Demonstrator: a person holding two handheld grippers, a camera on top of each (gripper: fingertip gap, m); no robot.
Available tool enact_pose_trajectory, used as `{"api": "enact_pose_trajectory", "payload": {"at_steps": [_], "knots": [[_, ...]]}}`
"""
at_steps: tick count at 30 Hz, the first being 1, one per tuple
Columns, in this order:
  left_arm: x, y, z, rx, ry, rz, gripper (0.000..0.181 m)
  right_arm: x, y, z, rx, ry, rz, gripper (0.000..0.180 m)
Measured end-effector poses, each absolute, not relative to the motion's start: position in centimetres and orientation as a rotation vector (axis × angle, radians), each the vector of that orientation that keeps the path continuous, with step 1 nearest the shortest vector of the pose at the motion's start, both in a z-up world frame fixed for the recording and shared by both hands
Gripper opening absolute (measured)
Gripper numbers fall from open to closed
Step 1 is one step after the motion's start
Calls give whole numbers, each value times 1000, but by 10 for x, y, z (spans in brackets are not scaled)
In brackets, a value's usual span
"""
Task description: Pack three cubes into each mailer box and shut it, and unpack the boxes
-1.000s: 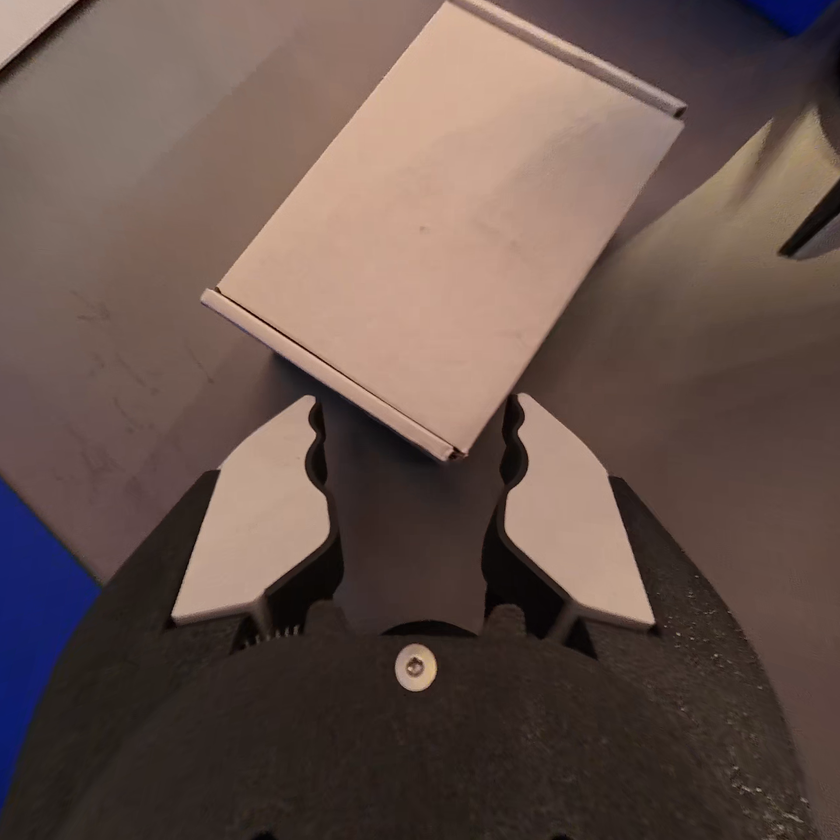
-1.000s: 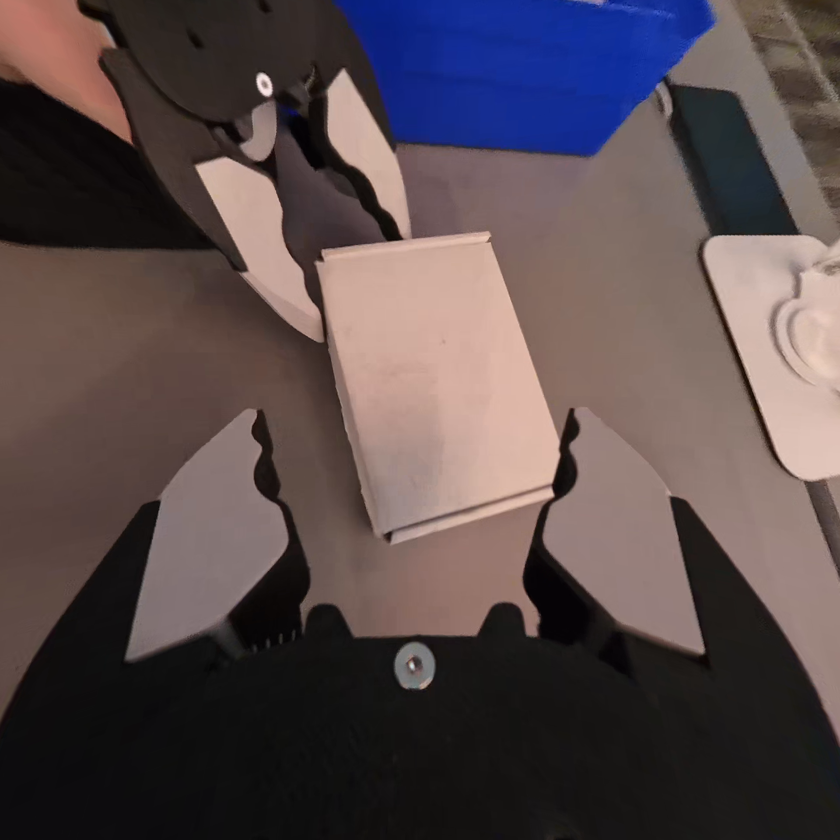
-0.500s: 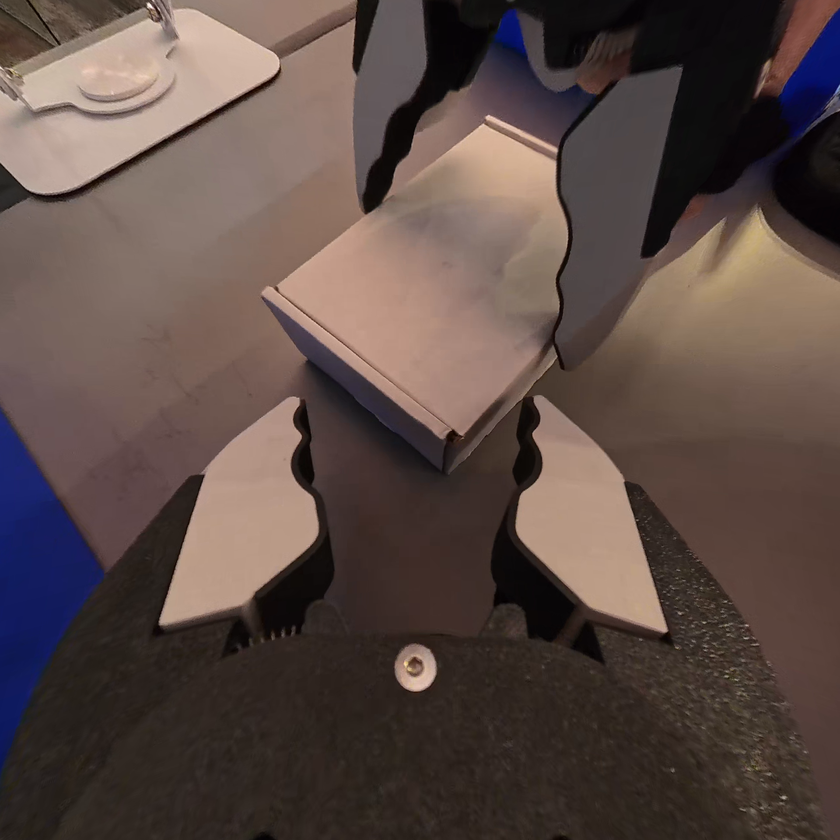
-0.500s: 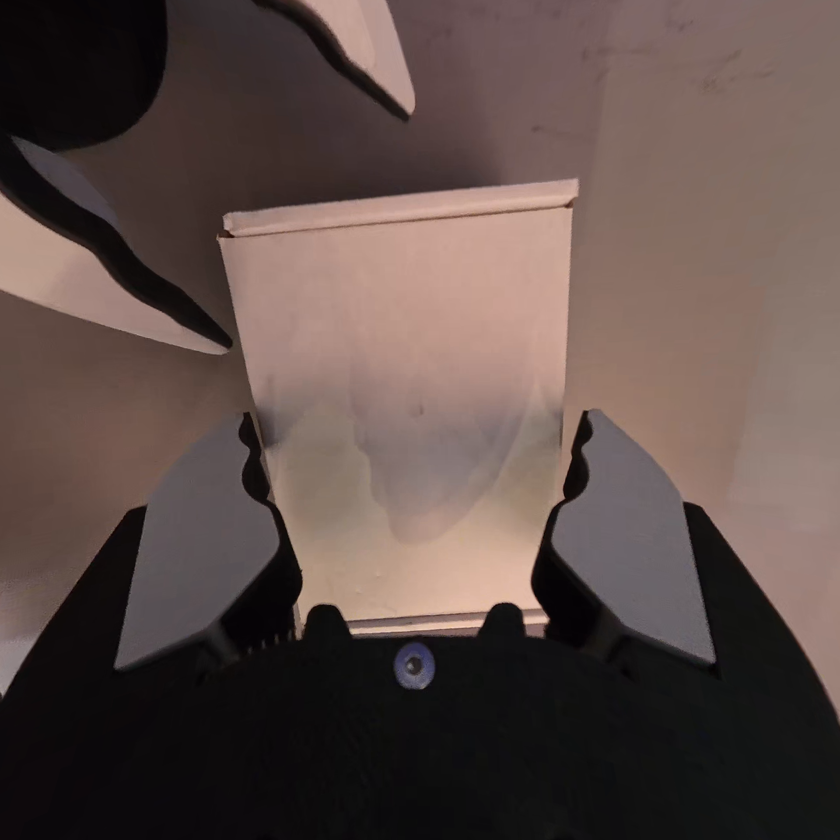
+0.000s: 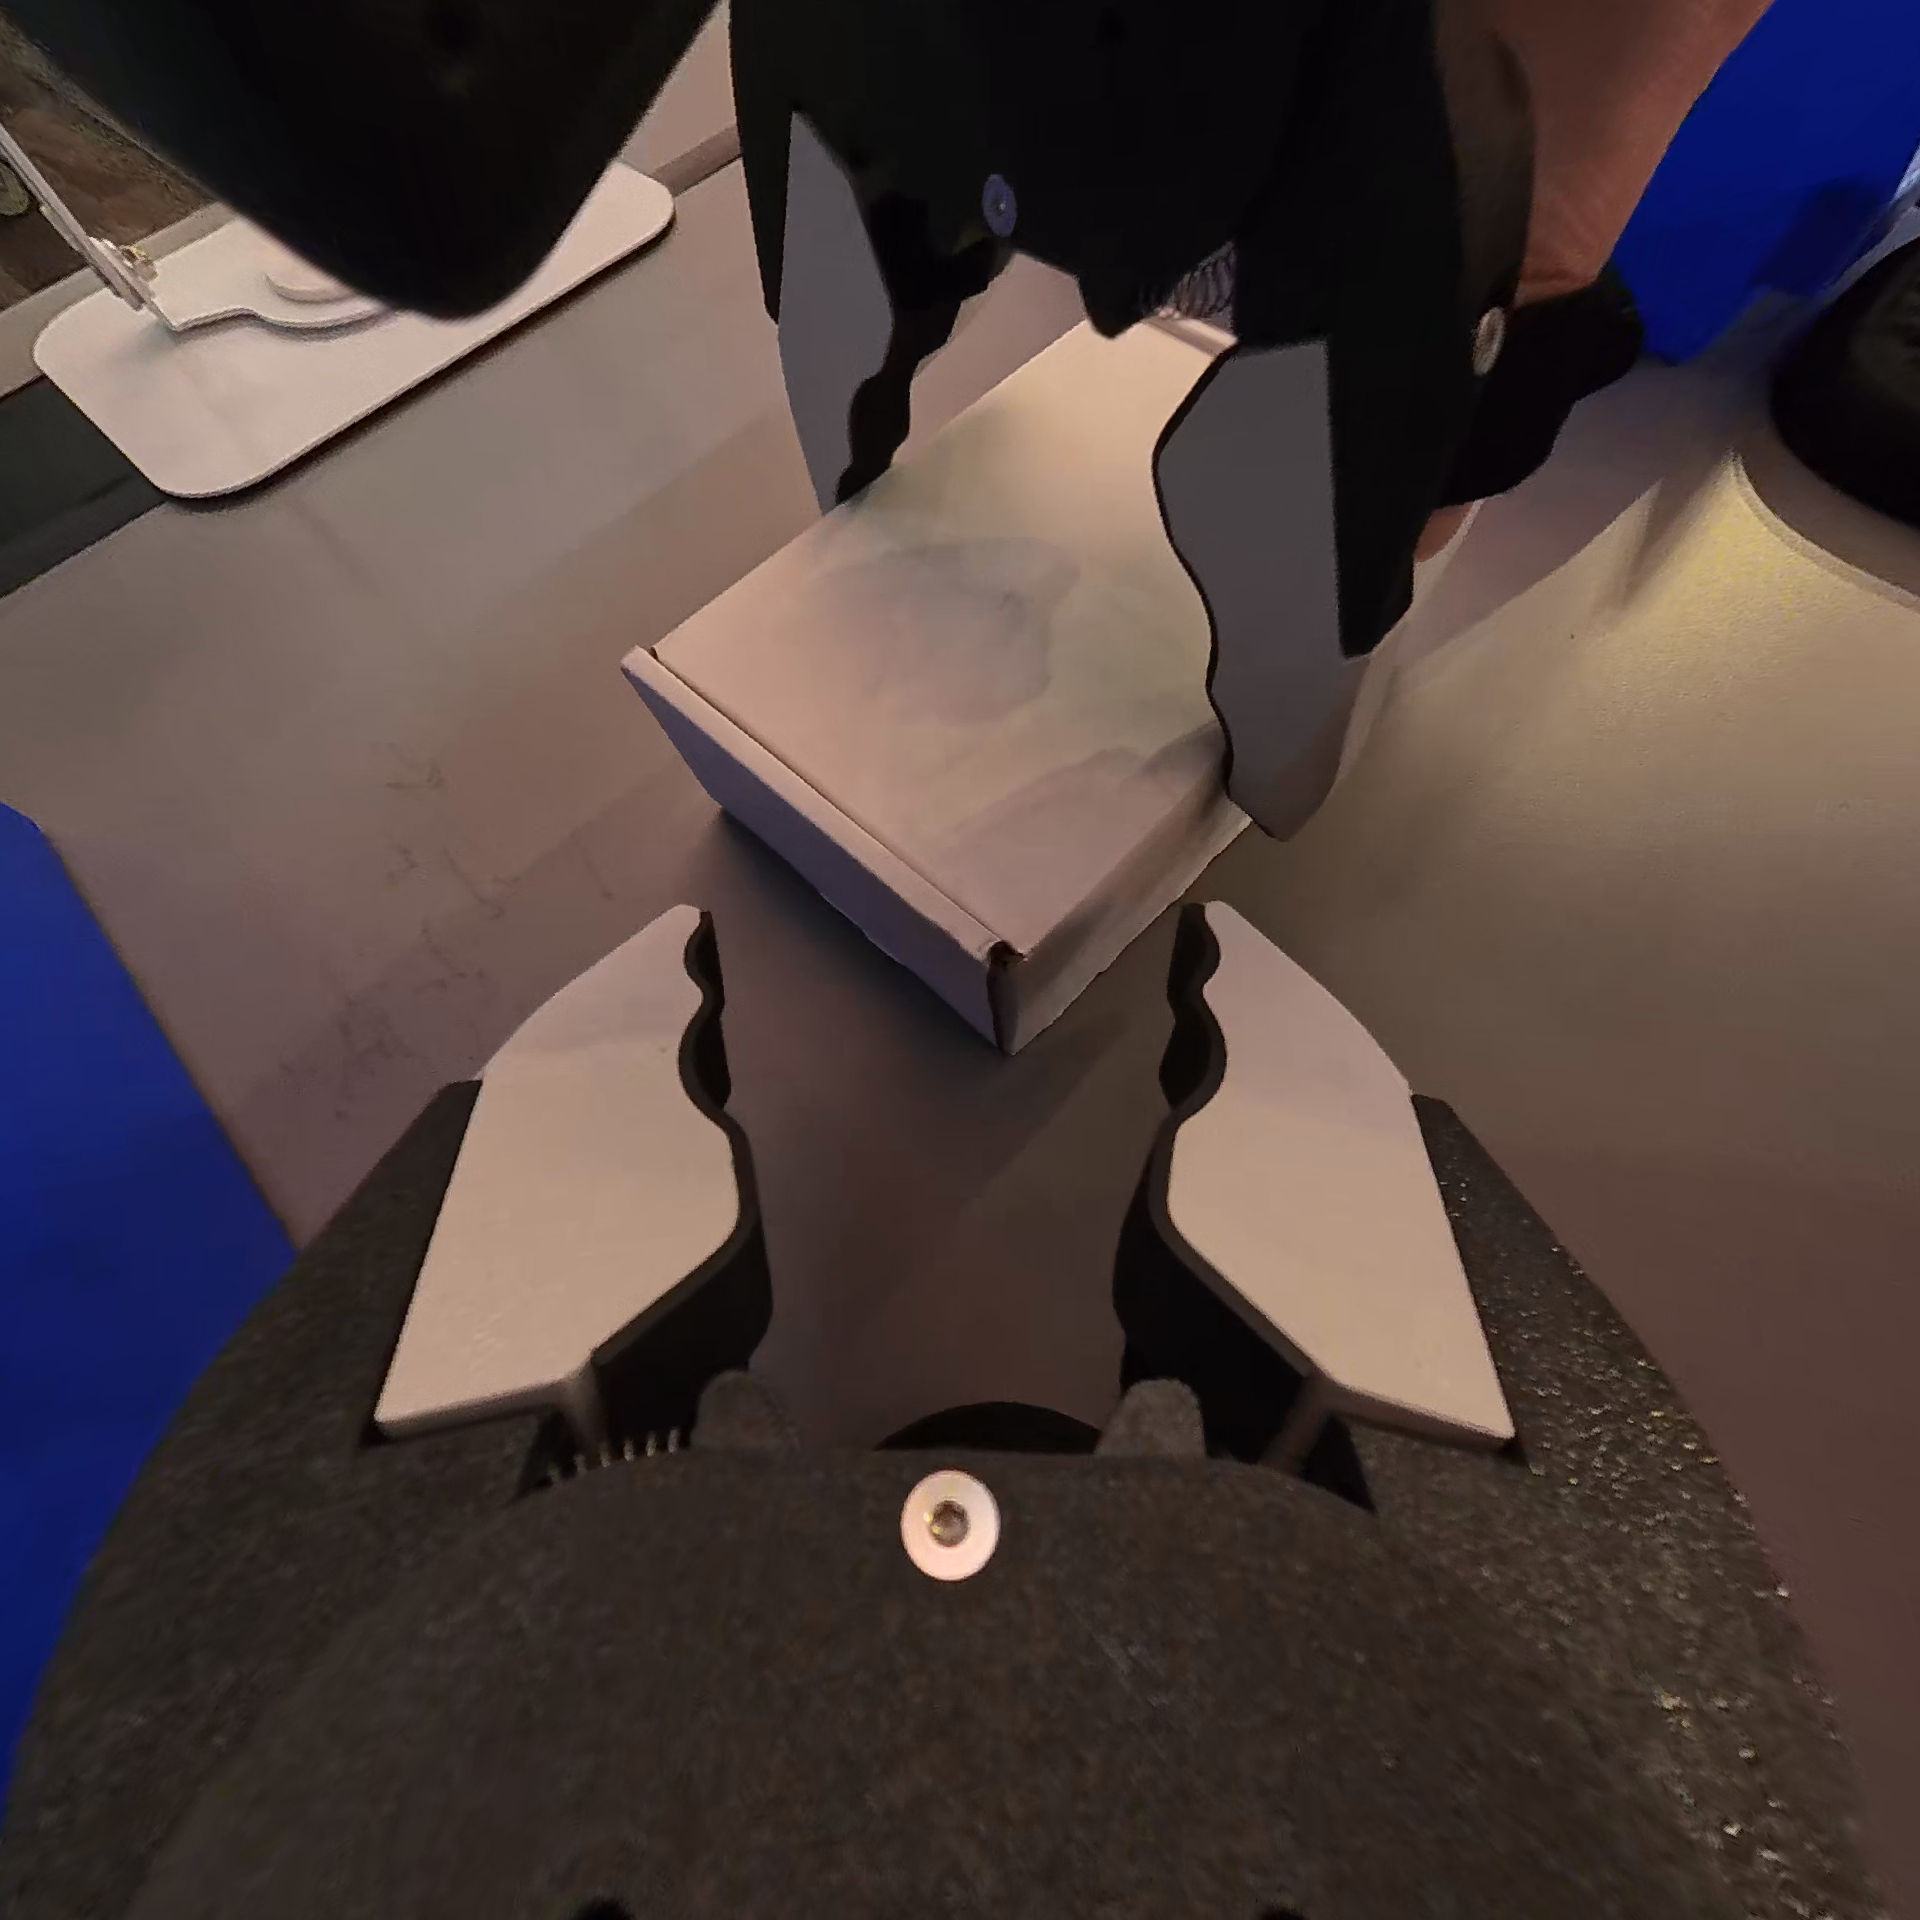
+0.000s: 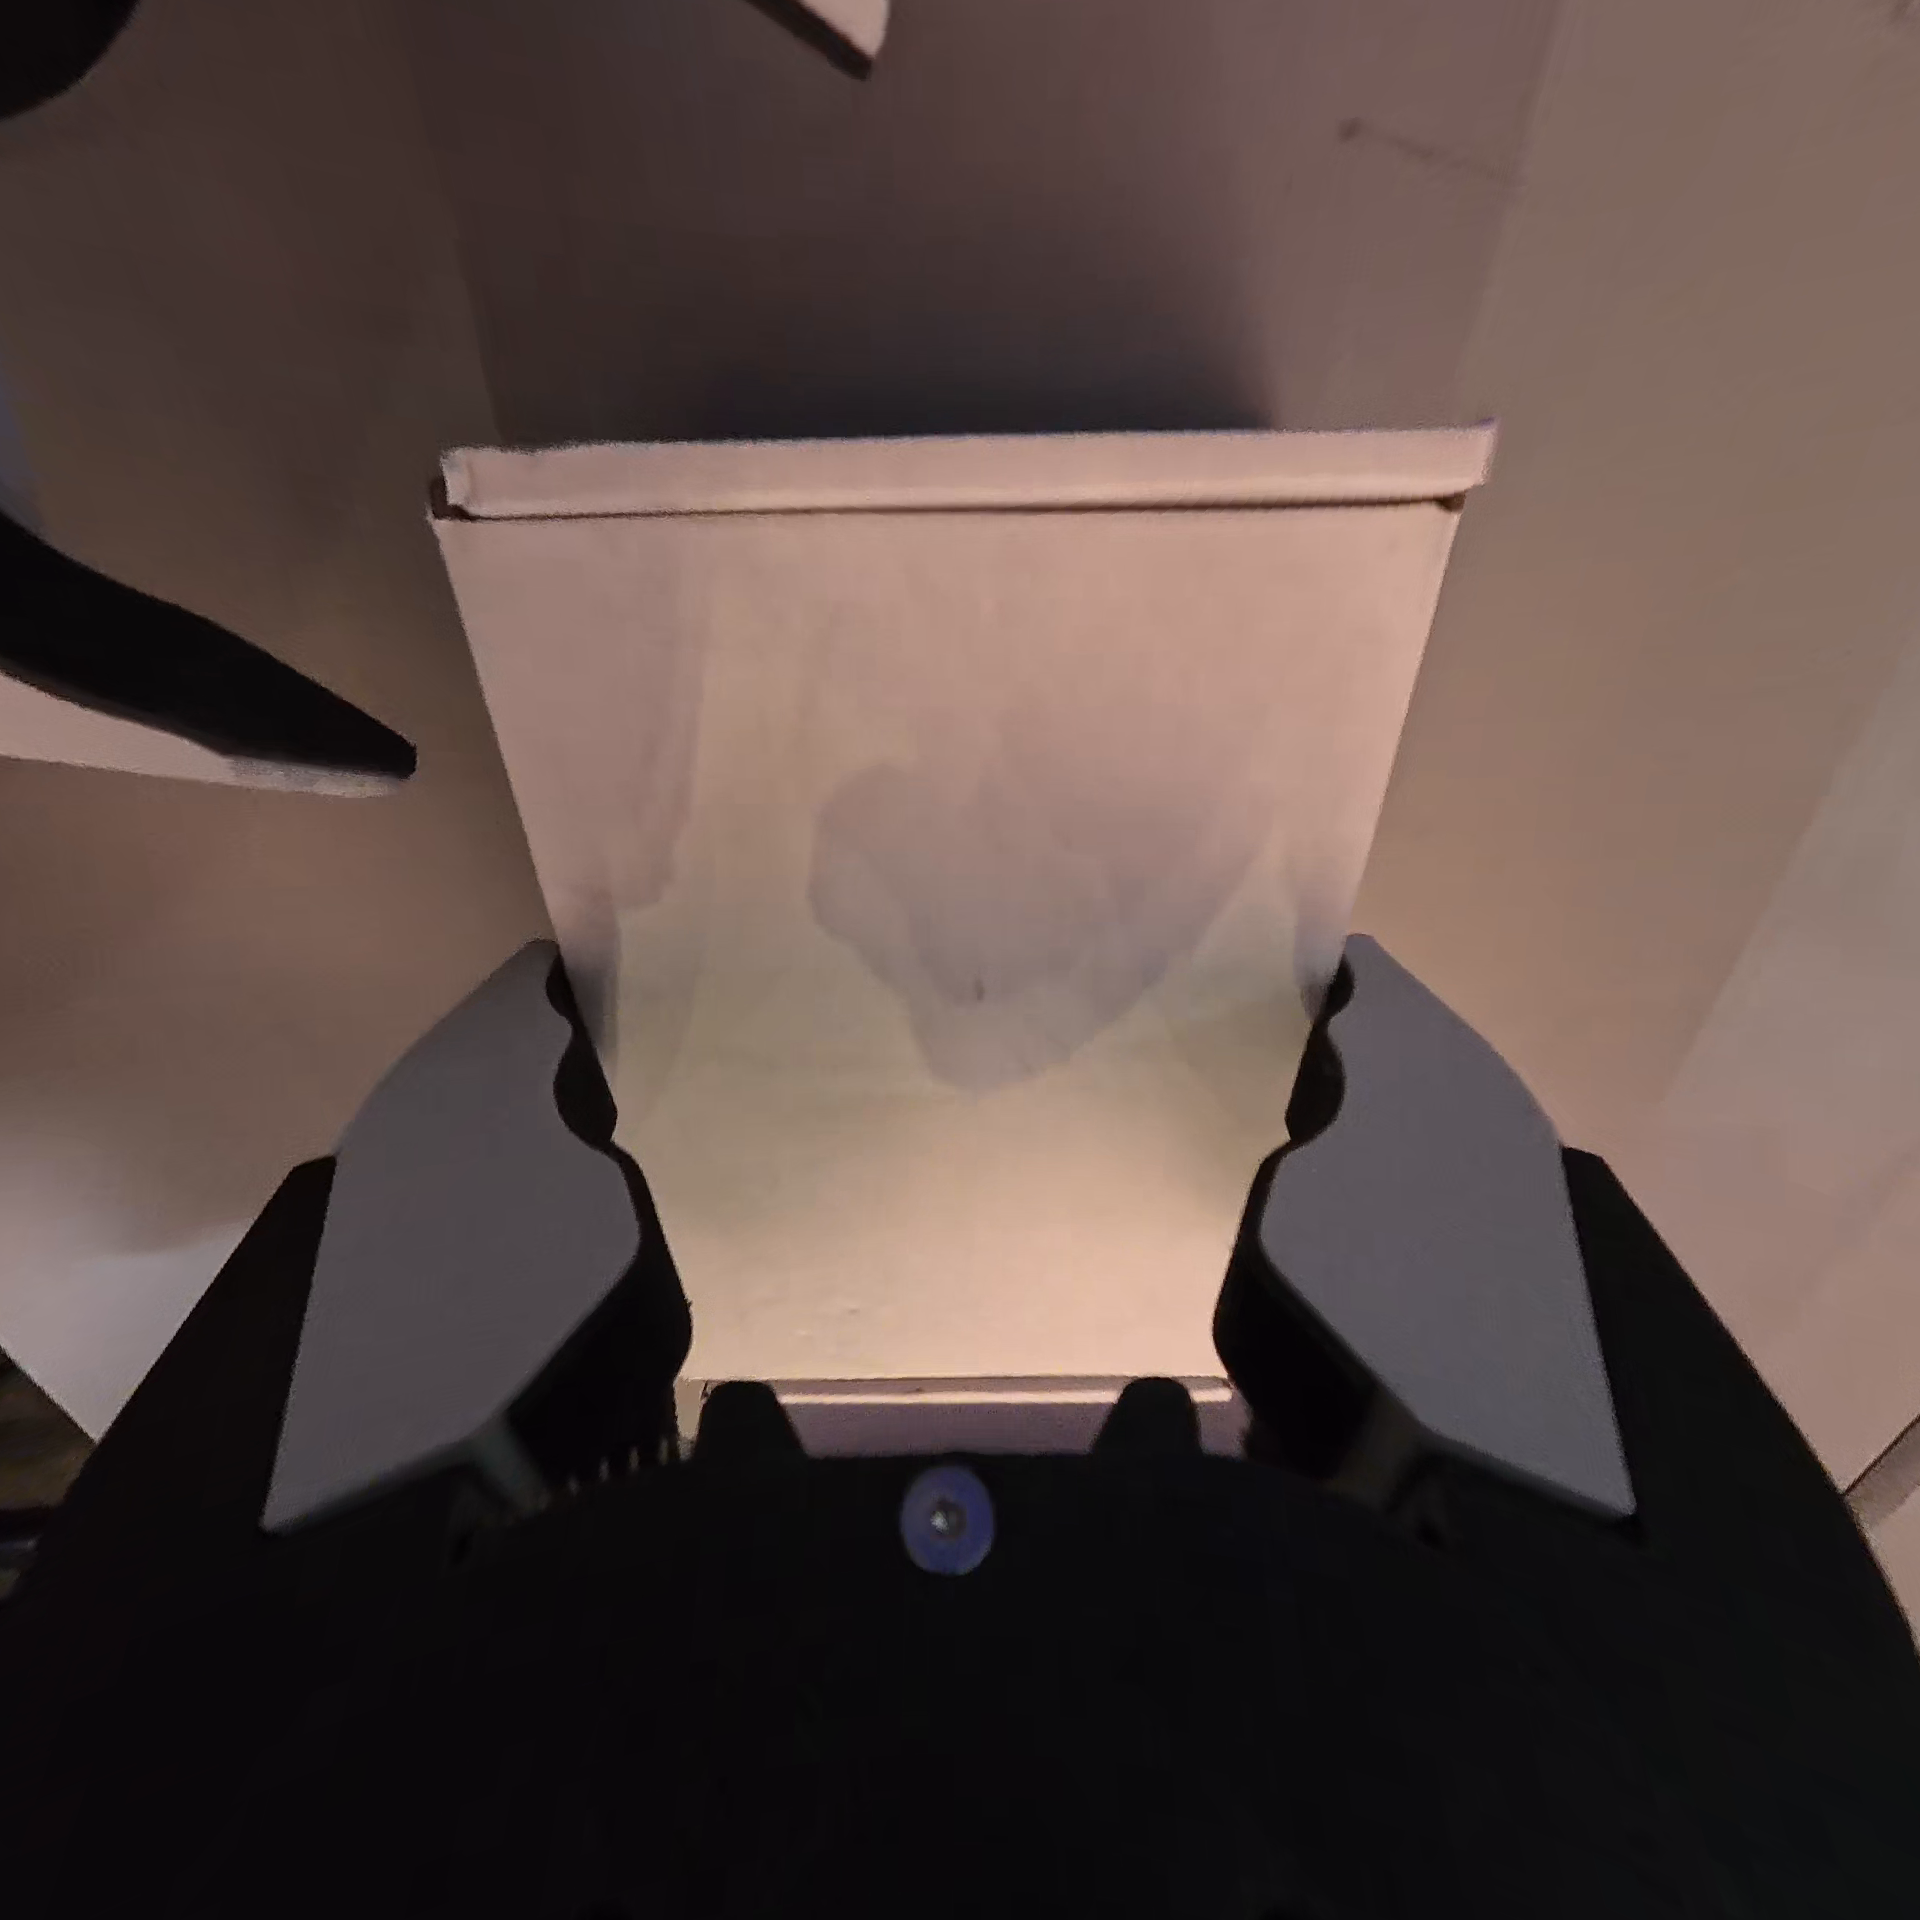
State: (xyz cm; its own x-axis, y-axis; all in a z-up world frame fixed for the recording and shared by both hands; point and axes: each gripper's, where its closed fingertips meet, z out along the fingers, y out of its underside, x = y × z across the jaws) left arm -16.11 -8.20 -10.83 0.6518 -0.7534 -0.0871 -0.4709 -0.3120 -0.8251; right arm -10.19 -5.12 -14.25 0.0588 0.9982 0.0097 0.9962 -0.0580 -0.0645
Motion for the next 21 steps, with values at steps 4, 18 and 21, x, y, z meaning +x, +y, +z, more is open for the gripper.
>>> {"api": "enact_pose_trajectory", "payload": {"at_steps": [4,18,21], "knots": [[-160,-83,-109,-1965,977,-377,82,-100,-51,-145,-2304,-2117,29,132],[-158,-85,-108,-1938,993,-351,80,-96,-53,-148,-2317,-2145,-61,134],[-157,-85,-105,-1928,981,-367,79,-95,-54,-144,-2329,-2121,-38,134]]}}
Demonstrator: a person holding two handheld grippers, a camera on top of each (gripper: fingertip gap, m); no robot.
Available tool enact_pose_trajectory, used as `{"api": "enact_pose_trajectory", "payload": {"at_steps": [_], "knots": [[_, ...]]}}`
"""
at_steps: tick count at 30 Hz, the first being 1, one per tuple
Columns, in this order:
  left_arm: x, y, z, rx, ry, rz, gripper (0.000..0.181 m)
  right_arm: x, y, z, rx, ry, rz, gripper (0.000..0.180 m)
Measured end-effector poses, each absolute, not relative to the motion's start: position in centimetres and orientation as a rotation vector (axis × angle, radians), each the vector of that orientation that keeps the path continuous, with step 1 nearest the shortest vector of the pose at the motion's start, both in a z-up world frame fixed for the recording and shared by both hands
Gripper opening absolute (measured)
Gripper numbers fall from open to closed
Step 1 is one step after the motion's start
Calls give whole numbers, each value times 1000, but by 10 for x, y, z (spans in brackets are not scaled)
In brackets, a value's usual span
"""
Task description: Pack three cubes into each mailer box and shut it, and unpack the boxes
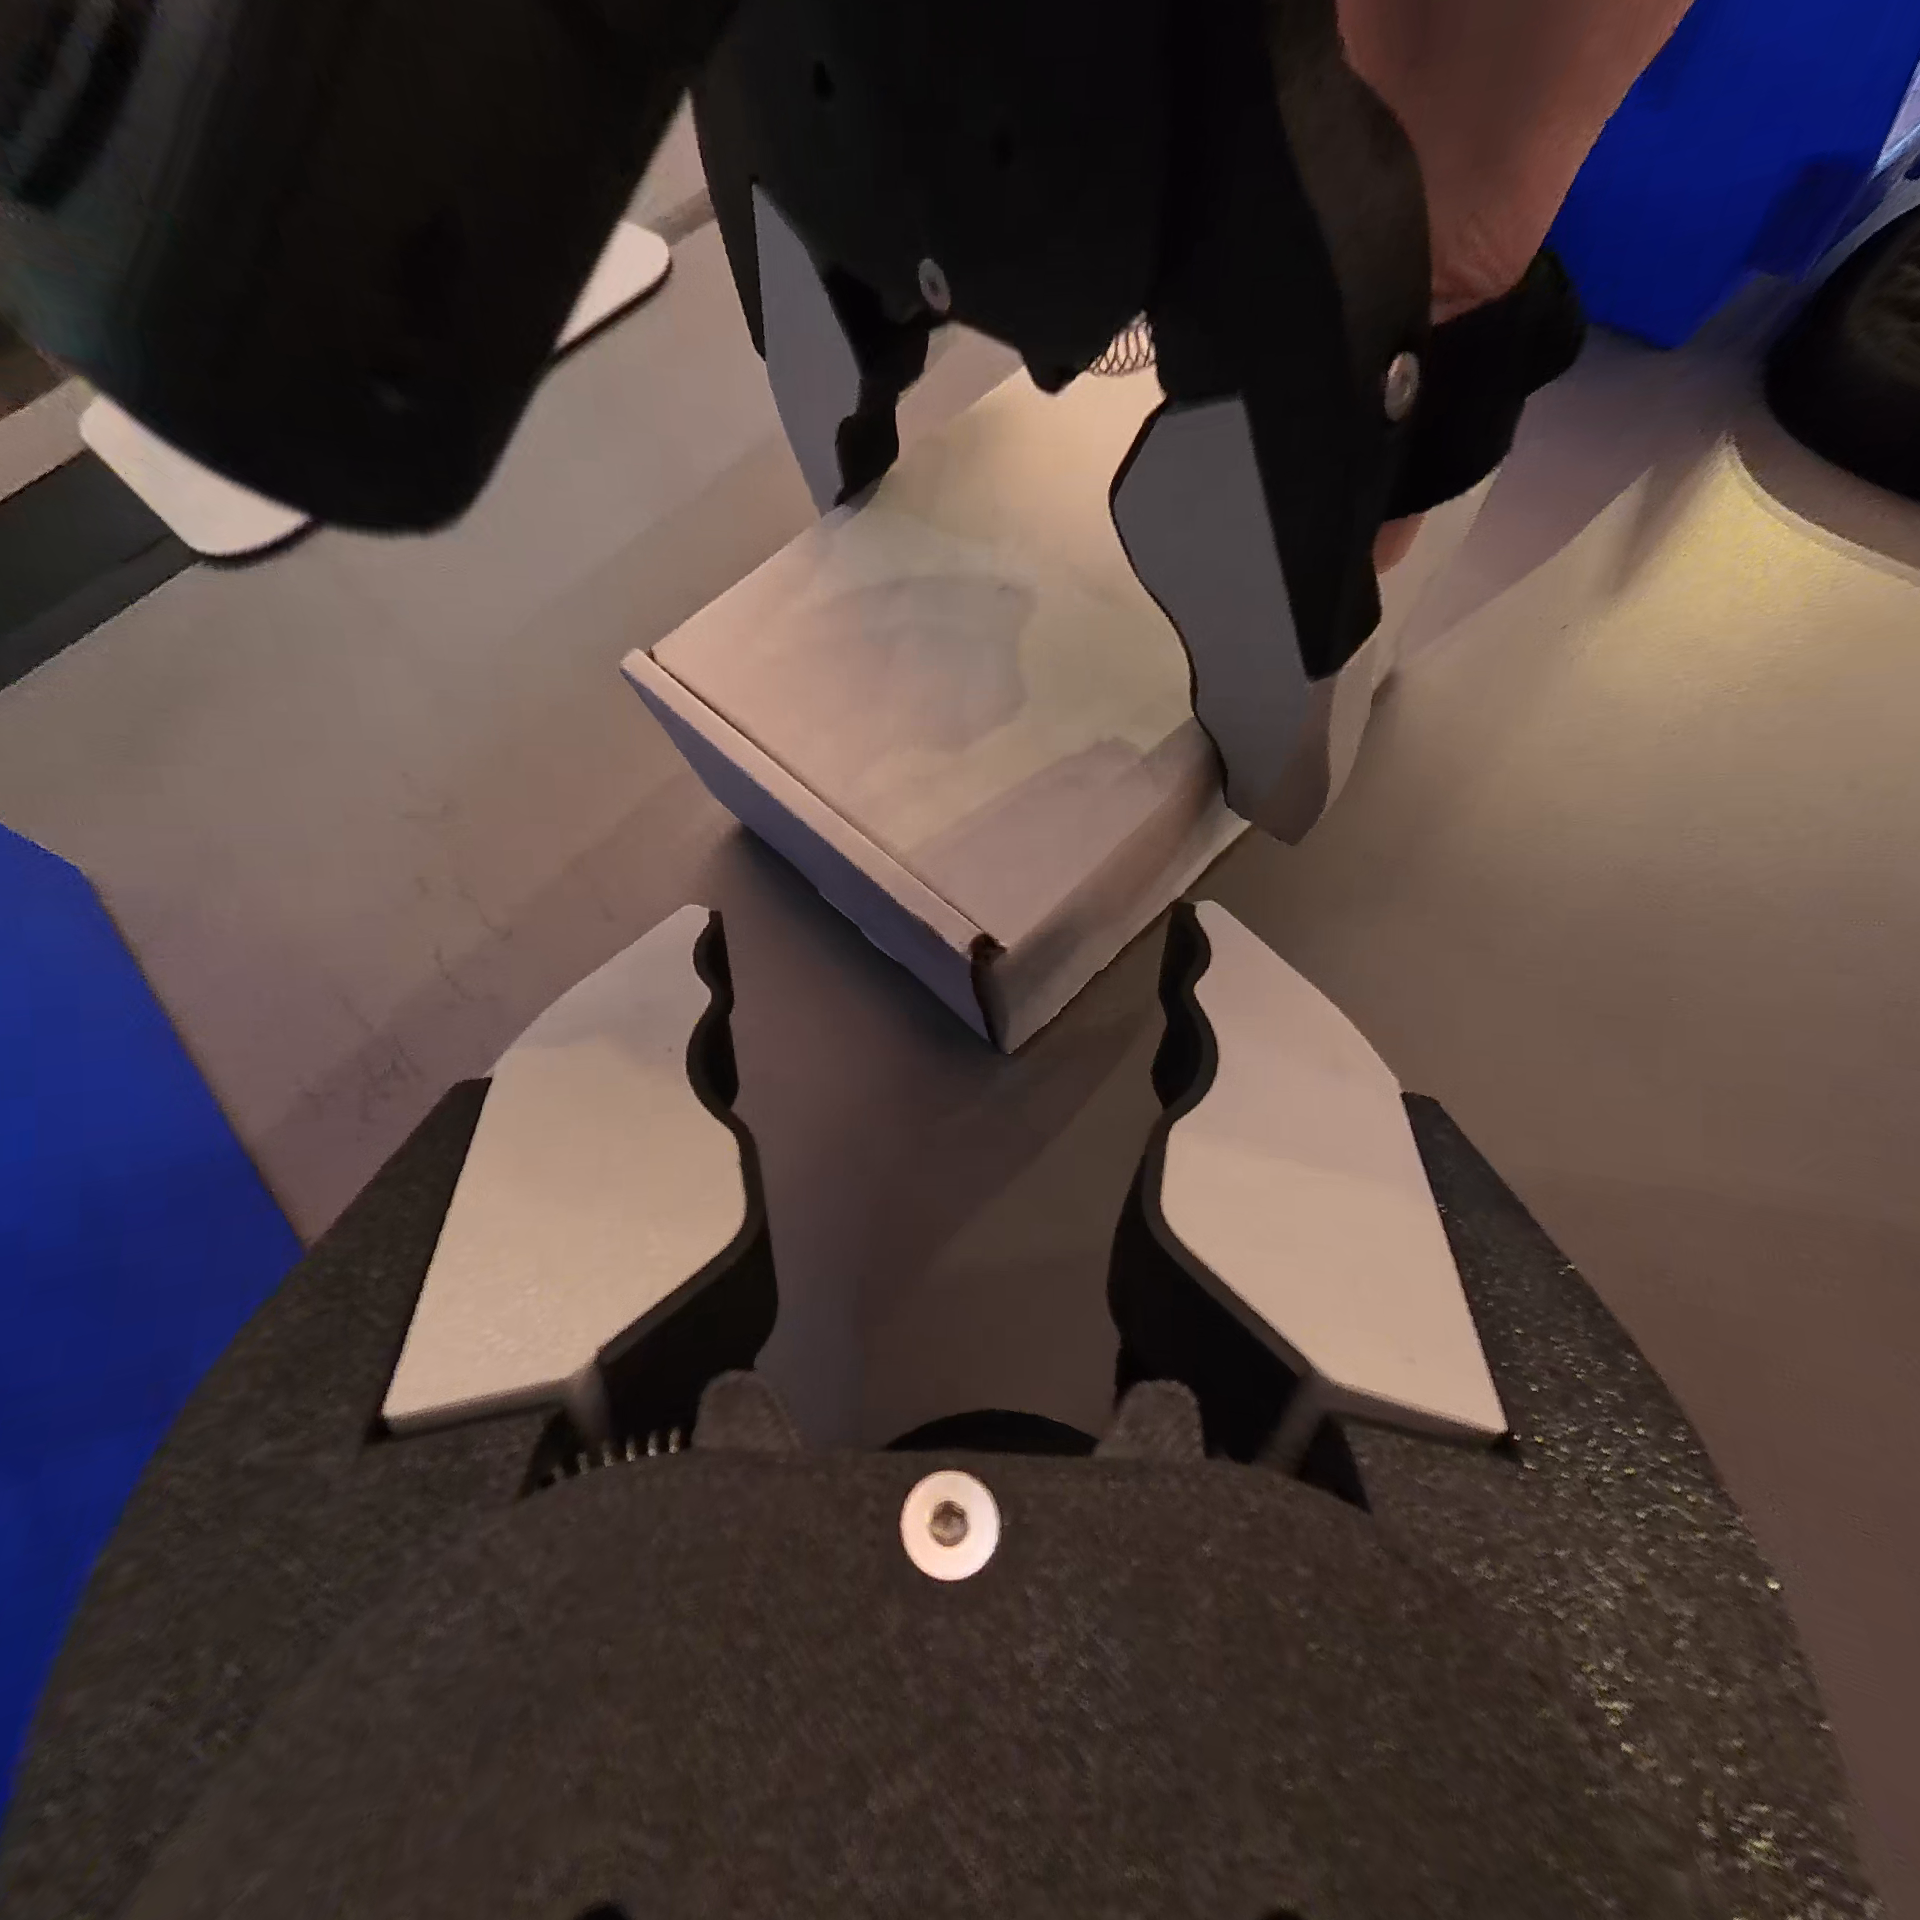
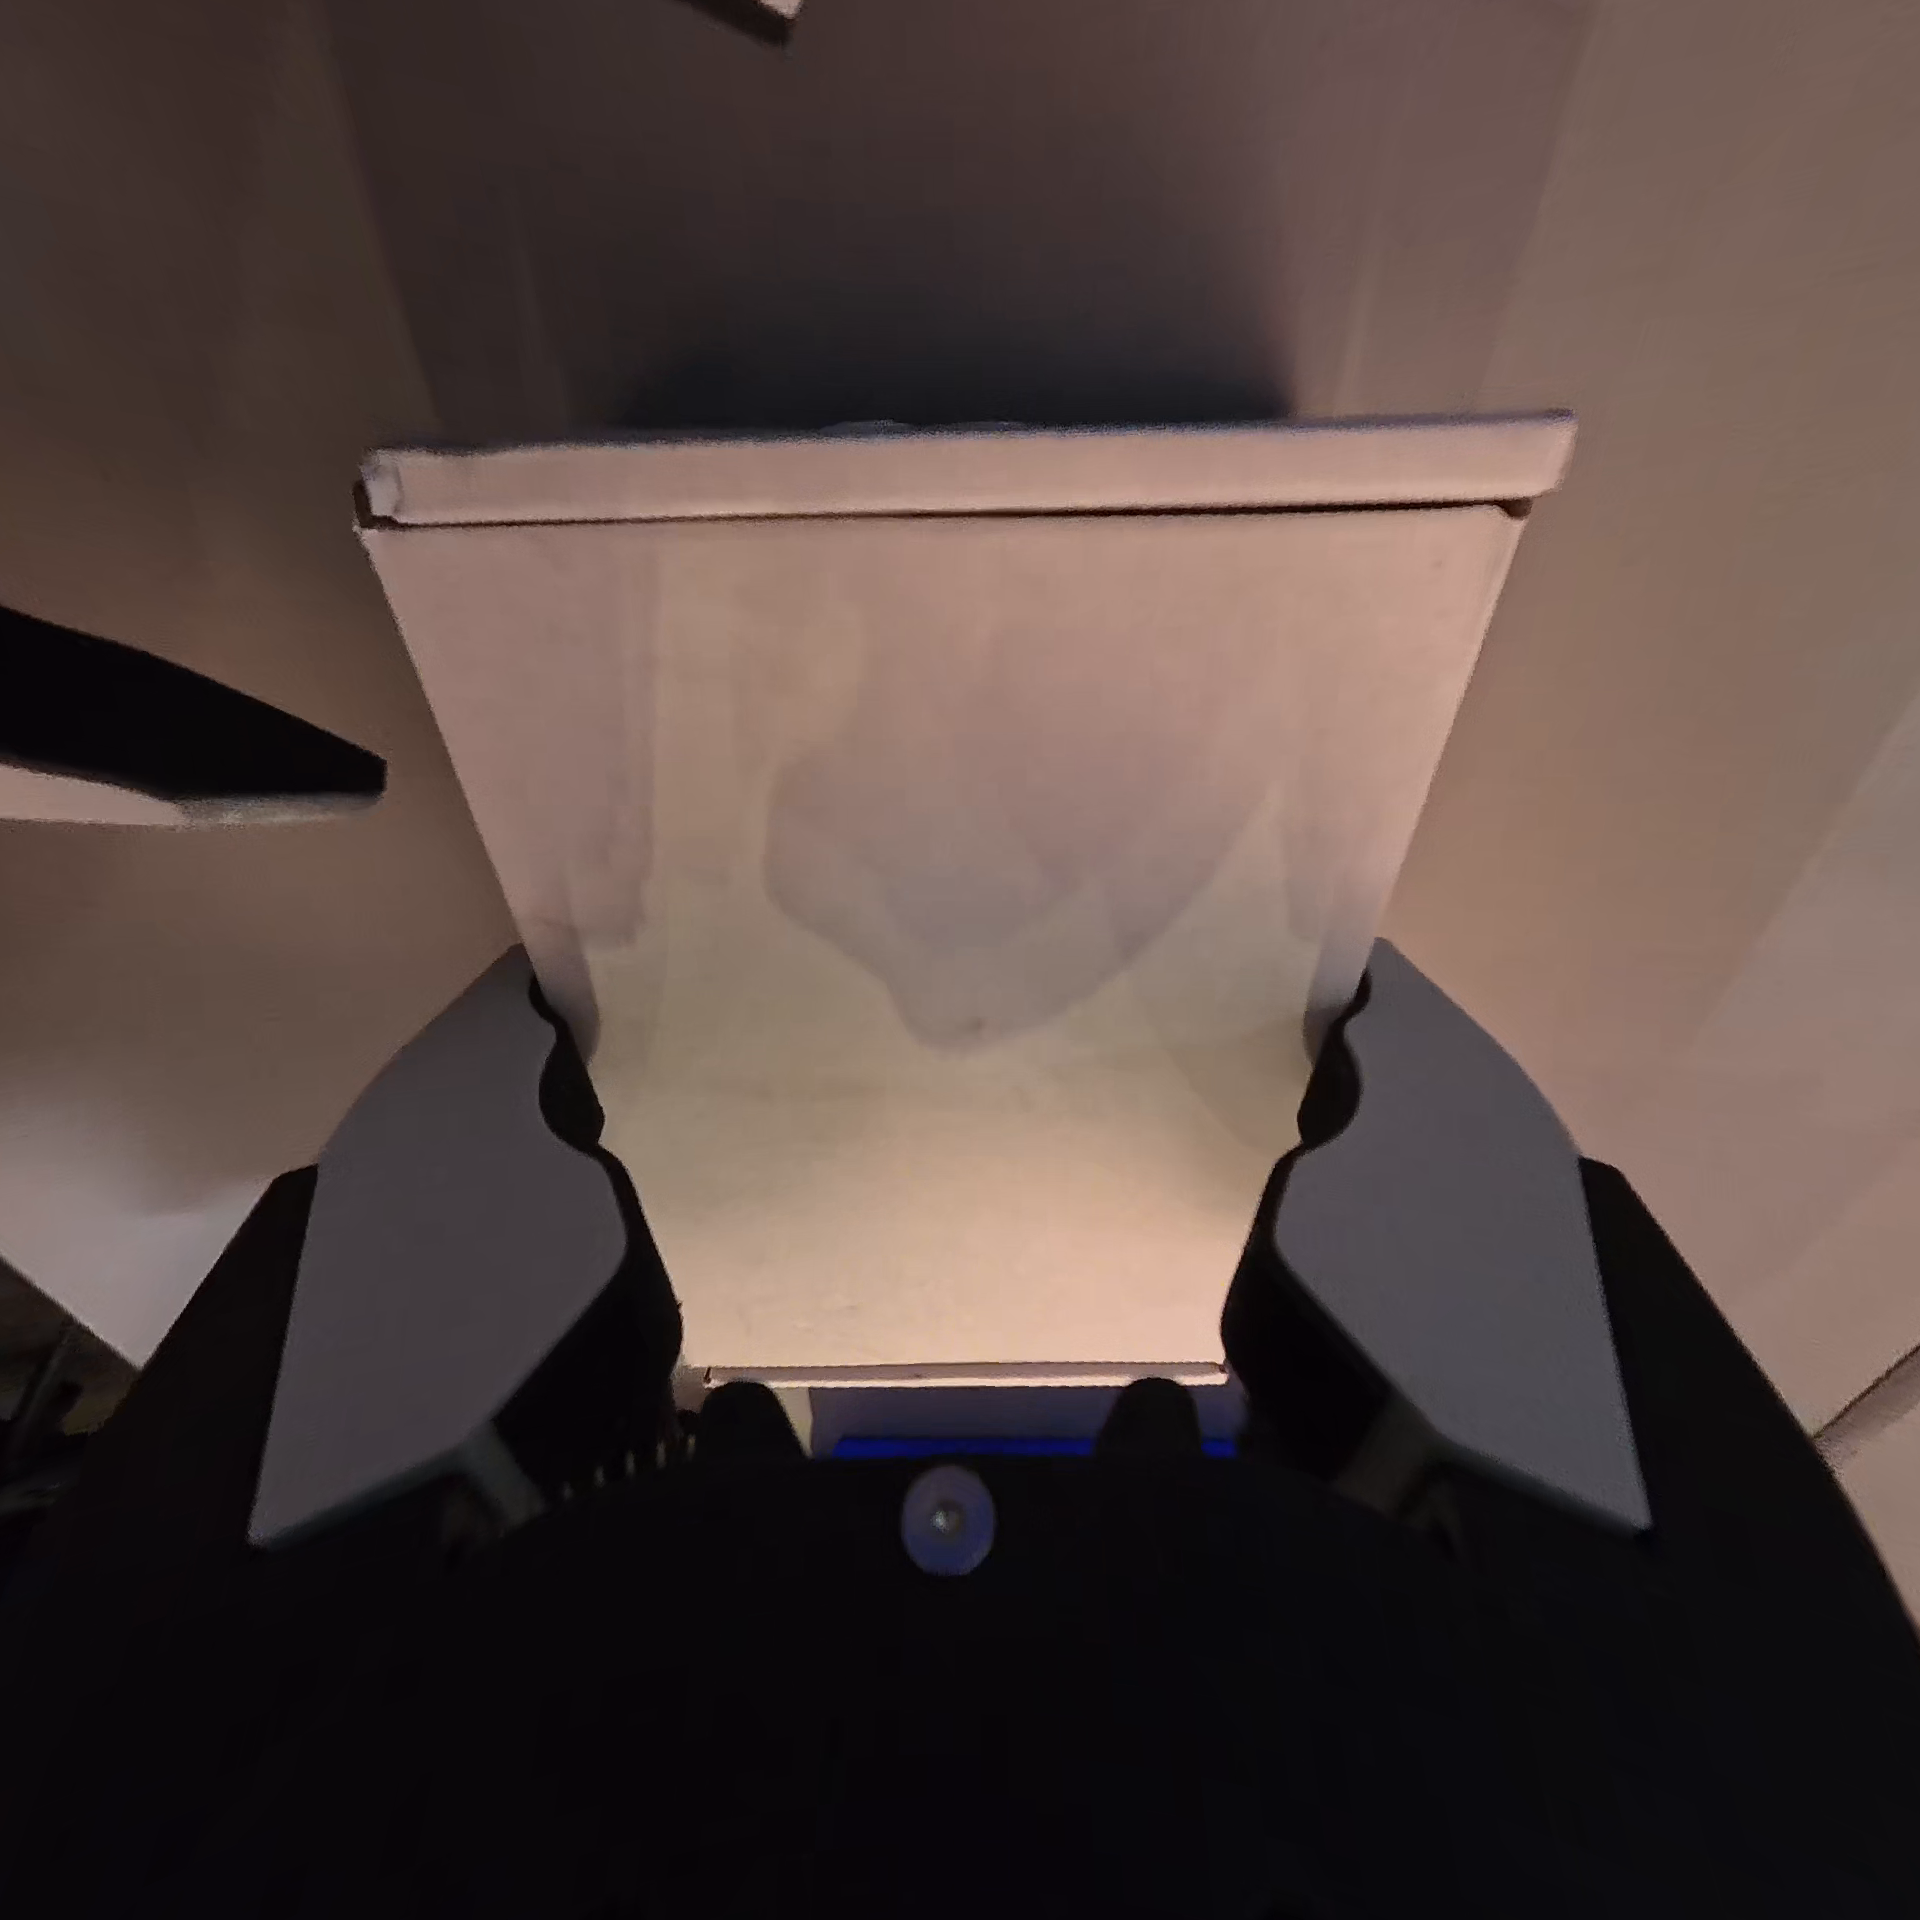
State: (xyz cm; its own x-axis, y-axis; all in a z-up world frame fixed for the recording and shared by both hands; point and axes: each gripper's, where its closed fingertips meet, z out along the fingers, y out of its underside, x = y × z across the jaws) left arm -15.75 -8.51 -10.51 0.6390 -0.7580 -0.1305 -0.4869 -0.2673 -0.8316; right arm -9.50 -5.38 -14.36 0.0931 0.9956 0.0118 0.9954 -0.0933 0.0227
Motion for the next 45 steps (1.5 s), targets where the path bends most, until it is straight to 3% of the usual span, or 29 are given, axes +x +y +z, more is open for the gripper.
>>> {"api": "enact_pose_trajectory", "payload": {"at_steps": [9,17,20,27,39,45], "knots": [[-155,-86,-96,-1881,965,-389,79,-78,-34,-101,2433,2095,41,134],[-148,-93,-109,-1908,1039,-377,80,23,17,39,2688,2010,273,134],[-145,-95,-112,-1903,1073,-361,80,93,29,63,2732,1966,327,134],[-146,-93,-119,-1946,1076,-354,80,222,42,-6,2652,1823,442,135],[-156,-82,-113,-1942,1000,-364,78,250,56,-108,2410,1999,329,133],[-153,-83,-125,-1959,1085,-276,77,257,60,-129,2303,2026,356,133]]}}
